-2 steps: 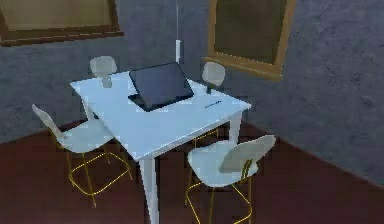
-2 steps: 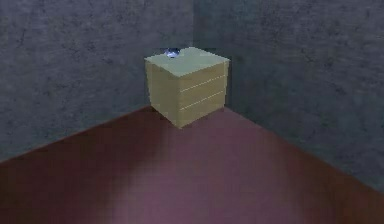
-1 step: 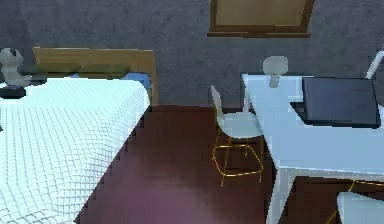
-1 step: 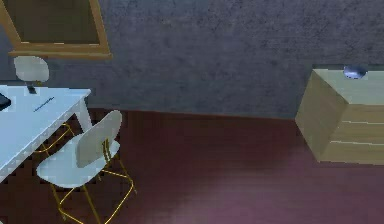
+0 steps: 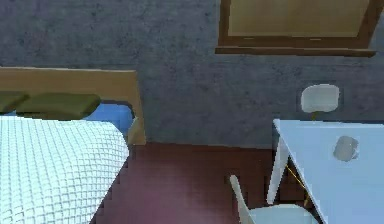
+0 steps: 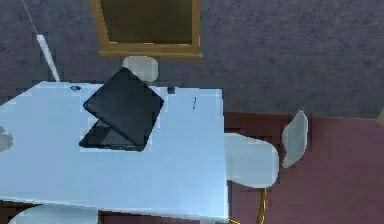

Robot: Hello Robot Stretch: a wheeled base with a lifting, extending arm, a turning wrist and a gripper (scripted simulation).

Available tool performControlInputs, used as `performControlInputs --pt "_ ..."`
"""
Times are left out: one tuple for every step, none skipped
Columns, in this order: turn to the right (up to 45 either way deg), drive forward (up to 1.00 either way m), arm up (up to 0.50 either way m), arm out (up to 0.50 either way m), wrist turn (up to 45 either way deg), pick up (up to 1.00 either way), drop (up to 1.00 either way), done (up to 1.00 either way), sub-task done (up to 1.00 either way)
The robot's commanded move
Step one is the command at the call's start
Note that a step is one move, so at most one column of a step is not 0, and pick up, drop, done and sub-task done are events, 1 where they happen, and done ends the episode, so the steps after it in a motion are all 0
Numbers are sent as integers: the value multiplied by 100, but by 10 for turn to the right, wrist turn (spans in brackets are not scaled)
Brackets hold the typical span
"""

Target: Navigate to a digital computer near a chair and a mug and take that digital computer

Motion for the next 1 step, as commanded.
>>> performControlInputs --pt "0 35 0 0 0 0 0 0 0"
